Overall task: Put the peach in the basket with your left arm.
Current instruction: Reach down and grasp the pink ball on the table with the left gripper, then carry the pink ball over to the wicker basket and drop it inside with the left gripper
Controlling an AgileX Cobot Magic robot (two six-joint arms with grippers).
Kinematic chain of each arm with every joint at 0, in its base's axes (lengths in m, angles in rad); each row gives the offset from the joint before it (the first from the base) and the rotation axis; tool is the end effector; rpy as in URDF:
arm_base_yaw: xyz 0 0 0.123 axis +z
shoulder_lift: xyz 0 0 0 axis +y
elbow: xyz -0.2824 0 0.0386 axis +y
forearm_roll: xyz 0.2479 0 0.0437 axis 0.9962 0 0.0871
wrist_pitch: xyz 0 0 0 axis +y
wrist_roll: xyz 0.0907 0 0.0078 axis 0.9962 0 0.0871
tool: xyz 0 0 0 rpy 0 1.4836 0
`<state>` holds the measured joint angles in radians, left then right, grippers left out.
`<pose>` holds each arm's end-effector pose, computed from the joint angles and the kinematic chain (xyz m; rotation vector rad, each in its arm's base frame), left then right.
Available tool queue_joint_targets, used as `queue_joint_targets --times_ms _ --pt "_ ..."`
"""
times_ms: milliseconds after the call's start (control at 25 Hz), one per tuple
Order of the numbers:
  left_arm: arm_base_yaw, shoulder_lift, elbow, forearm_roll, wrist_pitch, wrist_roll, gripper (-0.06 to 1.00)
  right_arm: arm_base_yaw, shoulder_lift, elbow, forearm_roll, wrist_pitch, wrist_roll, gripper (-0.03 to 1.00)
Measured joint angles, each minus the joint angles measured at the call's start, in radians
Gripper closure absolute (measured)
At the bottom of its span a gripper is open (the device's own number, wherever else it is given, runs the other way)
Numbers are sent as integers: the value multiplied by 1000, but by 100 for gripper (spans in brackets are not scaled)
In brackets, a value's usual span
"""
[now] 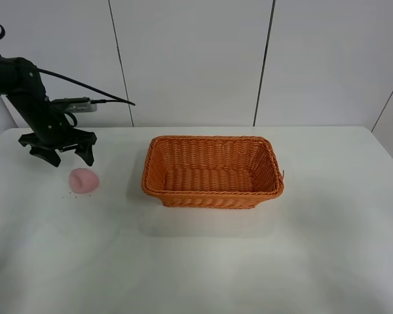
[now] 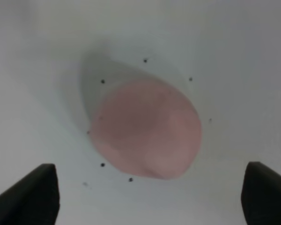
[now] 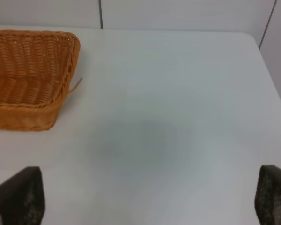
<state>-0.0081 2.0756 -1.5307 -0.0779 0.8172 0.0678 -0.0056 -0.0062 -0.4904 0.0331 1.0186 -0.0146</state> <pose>0.4315 -0.0087 0.1734 0.0441 2.8427 -0.0794 -0.0030 0.0026 0.2780 -0.0096 2.0052 0.0264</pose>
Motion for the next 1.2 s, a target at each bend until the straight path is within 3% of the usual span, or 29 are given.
queue_joint_targets --times_ms 640,720,800,960,1080,1200 --pt "-10 130 -1 -1 -71 0 13 0 0 0 0 0 0 27" --pt "-10 132 -1 -1 -76 0 17 0 0 0 0 0 0 27" --pt "-10 132 -1 -1 -77 -2 31 0 0 0 0 0 0 27" --pt "-10 132 -18 9 -39 -11 76 0 0 0 0 0 0 27" --pt "-10 123 -76 42 51 -41 87 0 0 0 0 0 0 27" --pt "-10 96 -156 64 149 -55 89 0 0 0 0 0 0 27"
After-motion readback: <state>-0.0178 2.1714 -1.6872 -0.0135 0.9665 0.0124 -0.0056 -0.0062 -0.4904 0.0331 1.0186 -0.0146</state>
